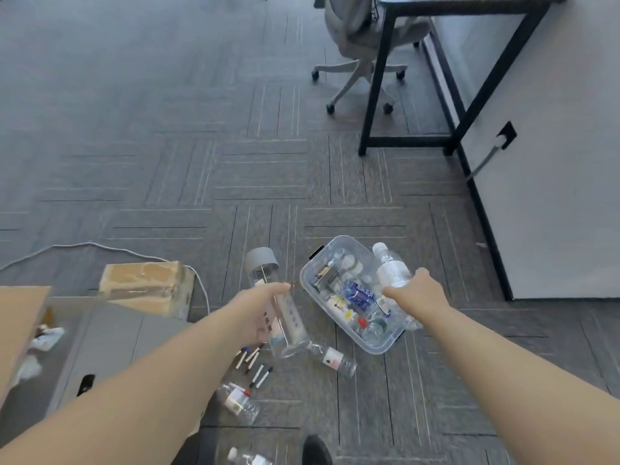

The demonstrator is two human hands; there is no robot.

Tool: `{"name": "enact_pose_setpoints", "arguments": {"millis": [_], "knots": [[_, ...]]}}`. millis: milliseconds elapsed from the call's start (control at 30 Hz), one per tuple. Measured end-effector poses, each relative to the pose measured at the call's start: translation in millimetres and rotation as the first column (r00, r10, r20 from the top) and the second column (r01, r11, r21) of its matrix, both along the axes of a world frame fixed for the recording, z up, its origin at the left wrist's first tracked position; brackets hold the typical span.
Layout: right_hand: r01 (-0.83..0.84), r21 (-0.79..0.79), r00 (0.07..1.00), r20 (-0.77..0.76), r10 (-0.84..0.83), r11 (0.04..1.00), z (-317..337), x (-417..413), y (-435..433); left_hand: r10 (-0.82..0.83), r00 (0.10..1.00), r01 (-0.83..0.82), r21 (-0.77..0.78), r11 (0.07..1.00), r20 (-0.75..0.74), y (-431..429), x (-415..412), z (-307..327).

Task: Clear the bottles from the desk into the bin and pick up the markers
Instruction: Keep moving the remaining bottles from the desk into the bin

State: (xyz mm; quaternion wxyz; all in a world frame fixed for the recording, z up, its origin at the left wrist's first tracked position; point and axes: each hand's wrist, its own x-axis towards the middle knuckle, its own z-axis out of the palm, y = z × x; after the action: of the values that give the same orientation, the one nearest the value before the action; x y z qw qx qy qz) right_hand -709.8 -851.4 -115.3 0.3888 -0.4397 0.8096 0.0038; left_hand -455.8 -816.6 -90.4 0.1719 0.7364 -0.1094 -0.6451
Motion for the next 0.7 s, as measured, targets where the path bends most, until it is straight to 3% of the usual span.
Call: {"name": "enact_pose_setpoints", "arguments": {"millis": [133,267,467,700], "knots": [[-0.051,-0.014,0.991,-0.123,0.049,0.999,-11,-5,-18,0.008,0.999,-0.008,0.018,1.000,0.032,4,11,-10],[-0.106,0.013,0.994,0.012,0.106,0.994,-18,-12,0,0.075,0.991,-0.079,0.034,0.996,0.111,15,7,-26],[-0.191,0.091,0.981,-0.022,0.194,0.977,-19,-39,40,0.170,0.982,-0.176,0.073,0.982,0.076,28,-34,-47],[-0.048,0.056,0.999,-0.017,0.049,0.997,-6,-66,62,0.196,0.980,-0.196,-0.012,0.981,0.018,-5,-97,-46]]}}
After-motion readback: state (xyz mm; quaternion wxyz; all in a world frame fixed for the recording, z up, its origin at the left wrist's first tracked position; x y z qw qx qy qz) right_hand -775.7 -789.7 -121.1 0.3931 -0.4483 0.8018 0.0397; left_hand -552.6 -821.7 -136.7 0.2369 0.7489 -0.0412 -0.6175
